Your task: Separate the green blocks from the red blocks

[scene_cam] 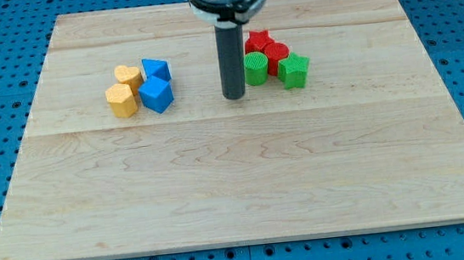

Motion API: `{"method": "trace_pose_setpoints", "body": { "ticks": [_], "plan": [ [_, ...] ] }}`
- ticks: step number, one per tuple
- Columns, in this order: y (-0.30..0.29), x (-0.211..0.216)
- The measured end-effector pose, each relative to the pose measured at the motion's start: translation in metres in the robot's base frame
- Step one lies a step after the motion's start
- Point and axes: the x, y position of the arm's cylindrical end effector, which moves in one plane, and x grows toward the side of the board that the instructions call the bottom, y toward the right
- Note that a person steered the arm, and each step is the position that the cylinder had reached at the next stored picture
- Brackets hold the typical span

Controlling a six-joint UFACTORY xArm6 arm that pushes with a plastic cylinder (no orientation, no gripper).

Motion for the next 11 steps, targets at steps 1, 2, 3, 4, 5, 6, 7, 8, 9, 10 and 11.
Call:
{"method": "trace_pose_setpoints", "body": {
  "ticks": [1, 2, 3, 4, 5, 6, 7, 8, 9, 10, 11],
  "plan": [
    [0.000, -0.040],
    [0.022, -0.046],
    [0.043, -0.026],
    [0.069, -0.006],
    [0.101, -0.002],
    [0.111, -0.002],
    [0.105, -0.014],
    [0.137, -0.016],
    [0.142, -0.011],
    [0.085, -0.008],
    [0.061, 0.007]
  ]
}}
